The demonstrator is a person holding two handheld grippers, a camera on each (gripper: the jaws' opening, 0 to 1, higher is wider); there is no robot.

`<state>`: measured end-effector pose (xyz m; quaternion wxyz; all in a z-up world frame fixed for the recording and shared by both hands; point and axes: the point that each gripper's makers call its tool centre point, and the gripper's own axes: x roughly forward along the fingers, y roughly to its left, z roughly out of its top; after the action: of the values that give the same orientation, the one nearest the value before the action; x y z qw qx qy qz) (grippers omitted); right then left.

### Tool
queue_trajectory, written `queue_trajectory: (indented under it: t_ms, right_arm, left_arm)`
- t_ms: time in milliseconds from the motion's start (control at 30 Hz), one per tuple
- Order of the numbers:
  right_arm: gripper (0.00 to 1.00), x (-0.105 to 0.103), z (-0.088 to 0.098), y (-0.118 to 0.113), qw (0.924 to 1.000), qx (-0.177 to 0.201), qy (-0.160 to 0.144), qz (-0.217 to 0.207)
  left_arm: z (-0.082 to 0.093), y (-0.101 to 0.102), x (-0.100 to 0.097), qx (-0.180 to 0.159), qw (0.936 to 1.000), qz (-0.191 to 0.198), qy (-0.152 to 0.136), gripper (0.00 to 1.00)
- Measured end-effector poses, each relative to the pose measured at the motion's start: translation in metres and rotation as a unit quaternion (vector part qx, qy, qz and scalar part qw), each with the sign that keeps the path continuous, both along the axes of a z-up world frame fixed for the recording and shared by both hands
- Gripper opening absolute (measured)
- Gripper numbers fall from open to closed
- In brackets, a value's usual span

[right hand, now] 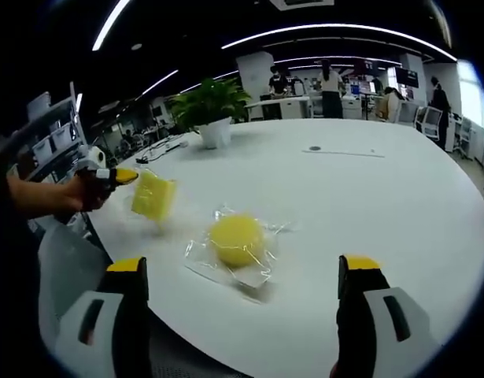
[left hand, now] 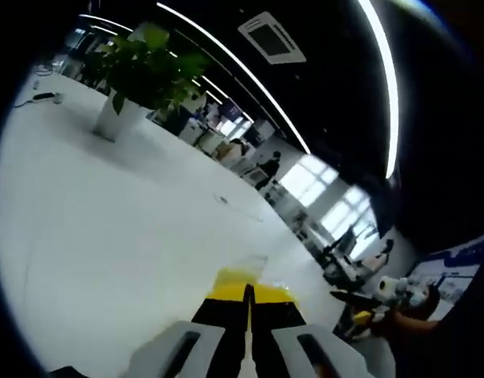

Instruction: Compare the silicone blocks by pressing each to a similar depth, holding the contact briefly, and releasing to observe deformation and rebound differences across the visible hardness samples.

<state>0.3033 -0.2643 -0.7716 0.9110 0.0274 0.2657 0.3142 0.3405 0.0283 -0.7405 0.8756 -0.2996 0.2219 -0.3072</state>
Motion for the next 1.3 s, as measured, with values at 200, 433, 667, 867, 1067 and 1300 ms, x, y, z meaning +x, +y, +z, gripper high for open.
queue_trajectory:
  t_ms: [200,433,667,867,1067,1300]
  right_arm:
    - [0.92,0.001,0.008,0.02,0.9994,0.022,0.015,0.022]
    - [0.9,-0.001,0.026,0.048,0.9955,0.054,0.017,0.075]
    - [0.87,0.0,0.03,0.061,0.9925,0.067,0.019,0.101]
    - [0.89,-0.003,0.046,0.082,0.985,0.101,0.013,0.139]
    - [0.8,-0.004,0.067,0.097,0.9765,0.107,-0.005,0.187]
    - [0.73,-0.003,0.095,0.123,0.9635,0.119,-0.032,0.238]
  left_arm:
    - [0.007,-0.014,-0.008,0.055,0.9967,-0.047,-0.035,0.0]
    - [0.013,-0.034,-0.013,0.101,0.9878,-0.098,-0.066,0.0]
    - [0.04,-0.05,-0.016,0.088,0.9832,-0.126,-0.098,0.0]
    - [0.078,-0.053,-0.016,0.072,0.9776,-0.143,-0.137,0.0]
    - [0.109,-0.056,-0.016,0.065,0.9713,-0.154,-0.169,0.0]
    - [0.145,-0.068,-0.029,0.008,0.9617,-0.183,-0.204,0.0]
